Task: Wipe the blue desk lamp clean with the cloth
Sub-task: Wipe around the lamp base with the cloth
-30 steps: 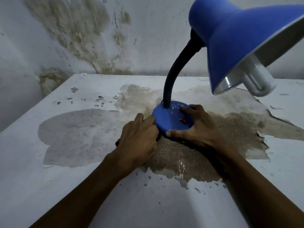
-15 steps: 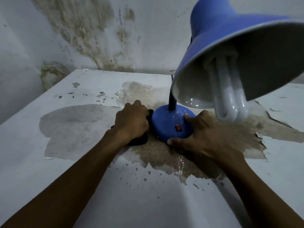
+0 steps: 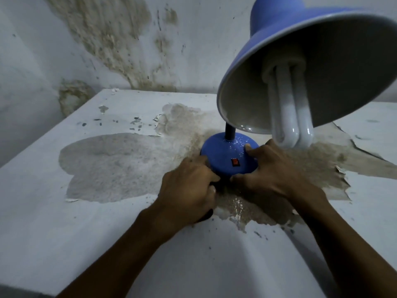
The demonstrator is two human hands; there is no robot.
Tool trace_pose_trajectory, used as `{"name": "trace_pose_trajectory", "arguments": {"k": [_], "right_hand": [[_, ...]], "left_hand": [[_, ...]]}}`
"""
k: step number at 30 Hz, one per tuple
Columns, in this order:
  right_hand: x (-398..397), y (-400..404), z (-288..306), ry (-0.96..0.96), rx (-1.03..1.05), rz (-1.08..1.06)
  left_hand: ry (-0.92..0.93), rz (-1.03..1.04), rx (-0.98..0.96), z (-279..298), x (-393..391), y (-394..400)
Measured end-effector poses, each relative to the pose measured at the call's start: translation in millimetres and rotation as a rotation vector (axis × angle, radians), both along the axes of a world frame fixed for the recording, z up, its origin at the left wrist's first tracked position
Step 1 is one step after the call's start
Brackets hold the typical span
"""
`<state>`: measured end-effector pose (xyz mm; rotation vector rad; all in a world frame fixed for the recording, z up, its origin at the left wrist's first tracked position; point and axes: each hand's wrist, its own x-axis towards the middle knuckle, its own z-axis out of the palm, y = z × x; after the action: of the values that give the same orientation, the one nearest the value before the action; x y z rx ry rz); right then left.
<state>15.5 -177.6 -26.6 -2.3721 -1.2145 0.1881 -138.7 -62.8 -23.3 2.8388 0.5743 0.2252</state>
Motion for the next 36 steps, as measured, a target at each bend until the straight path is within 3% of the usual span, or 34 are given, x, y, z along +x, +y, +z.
{"name": "trace_pose_trajectory", "arguments": {"k": [5,10,14,19,22,26,31,34,36], "right_hand": [[7,-4,9,0.068,-0.131,0.014],[3,-2,3,0.037,-0.093,-0.031],[3,-2,0,-0.008,-0.057,-0.031],[4,-1,-5,-0.025,-0.050,-0.025],[4,-1,-7,-0.042,-0.041,-0.017],[4,-1,-8,-0.075,-0.055,-0.002],[2,-3,-6,-0.085,-0.067,-0.011],[2,-2,-6,-0.088,-0.062,-0.007],[3,-2,-7,-0.098,-0.056,-0.003]], "left_hand": [[-0.031,0.277,0.129,1,-2,34],[0.030,0.173,0.219,-7,14,-3],[0.018,0.061,0.083,-3,3,-4],[-0.027,0.266,0.209,0,2,13],[0.042,0.178,0.278,-6,10,-7],[0.023,0.007,0.133,-3,3,-11],[-0.007,0.322,0.208,-1,3,10],[0.038,0.189,0.251,-8,11,-15],[0.016,0.041,0.158,-8,10,-21]]}}
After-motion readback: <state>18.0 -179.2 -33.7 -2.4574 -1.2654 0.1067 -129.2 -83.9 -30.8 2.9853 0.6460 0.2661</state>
